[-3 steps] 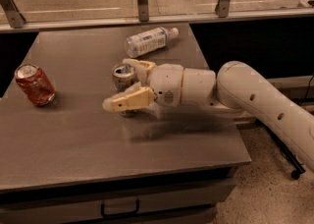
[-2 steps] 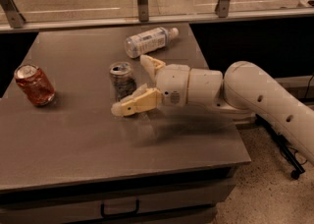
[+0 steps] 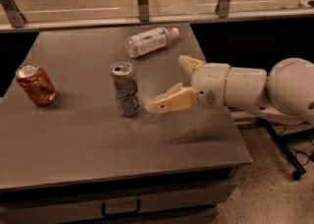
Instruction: Place redbull can upright
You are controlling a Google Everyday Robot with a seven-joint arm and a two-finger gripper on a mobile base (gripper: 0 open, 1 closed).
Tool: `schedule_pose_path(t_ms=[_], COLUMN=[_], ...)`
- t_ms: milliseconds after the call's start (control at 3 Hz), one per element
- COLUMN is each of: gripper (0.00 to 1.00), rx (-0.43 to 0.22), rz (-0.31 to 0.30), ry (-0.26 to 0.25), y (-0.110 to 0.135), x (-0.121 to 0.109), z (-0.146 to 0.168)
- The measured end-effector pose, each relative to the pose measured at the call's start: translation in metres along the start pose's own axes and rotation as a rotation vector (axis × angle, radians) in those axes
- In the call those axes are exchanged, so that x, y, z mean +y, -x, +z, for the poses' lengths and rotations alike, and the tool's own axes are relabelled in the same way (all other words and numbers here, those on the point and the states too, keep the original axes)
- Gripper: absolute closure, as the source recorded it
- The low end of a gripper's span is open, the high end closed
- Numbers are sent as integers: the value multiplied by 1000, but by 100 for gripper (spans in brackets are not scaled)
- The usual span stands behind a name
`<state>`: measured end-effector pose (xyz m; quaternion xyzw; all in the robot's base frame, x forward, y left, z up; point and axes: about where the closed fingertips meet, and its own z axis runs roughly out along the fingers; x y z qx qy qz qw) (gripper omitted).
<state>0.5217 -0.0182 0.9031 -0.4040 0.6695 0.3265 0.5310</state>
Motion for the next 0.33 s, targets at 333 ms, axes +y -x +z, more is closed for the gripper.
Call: schedule_pose_path(t_ms=[333], gripper=[0], rx=[12], rz=[-9], ry=[-9], y=[5], x=[2], z=[-2])
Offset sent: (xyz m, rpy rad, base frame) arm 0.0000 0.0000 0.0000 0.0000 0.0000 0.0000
